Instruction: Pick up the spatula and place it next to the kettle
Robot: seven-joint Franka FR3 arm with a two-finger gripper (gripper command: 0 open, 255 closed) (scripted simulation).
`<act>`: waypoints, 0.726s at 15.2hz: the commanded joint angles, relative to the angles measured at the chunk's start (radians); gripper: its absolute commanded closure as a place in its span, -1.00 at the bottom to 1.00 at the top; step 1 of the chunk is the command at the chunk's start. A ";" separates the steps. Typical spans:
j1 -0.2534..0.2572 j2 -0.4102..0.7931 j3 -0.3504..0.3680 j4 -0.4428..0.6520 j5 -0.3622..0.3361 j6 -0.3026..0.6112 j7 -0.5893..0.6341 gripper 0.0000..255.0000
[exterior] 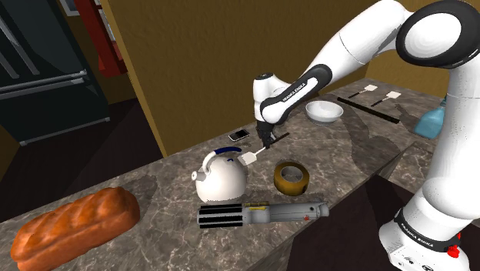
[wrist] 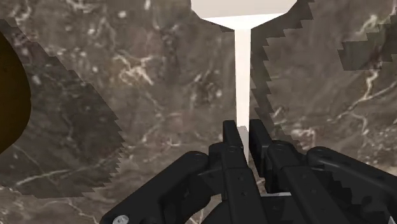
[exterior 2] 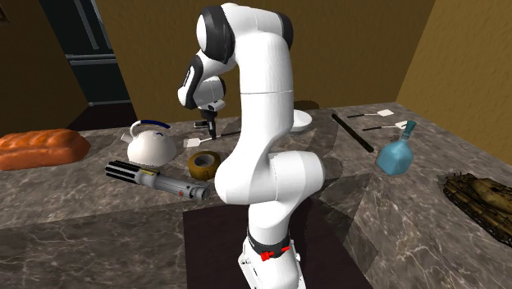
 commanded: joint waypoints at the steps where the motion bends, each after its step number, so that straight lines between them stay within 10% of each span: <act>1: 0.000 0.000 0.000 0.000 0.000 0.000 0.000 1.00; 2: 0.000 0.000 0.000 0.000 0.000 0.000 0.000 -1.00; 11: -0.008 -0.083 0.020 0.028 0.043 -0.106 -0.028 -1.00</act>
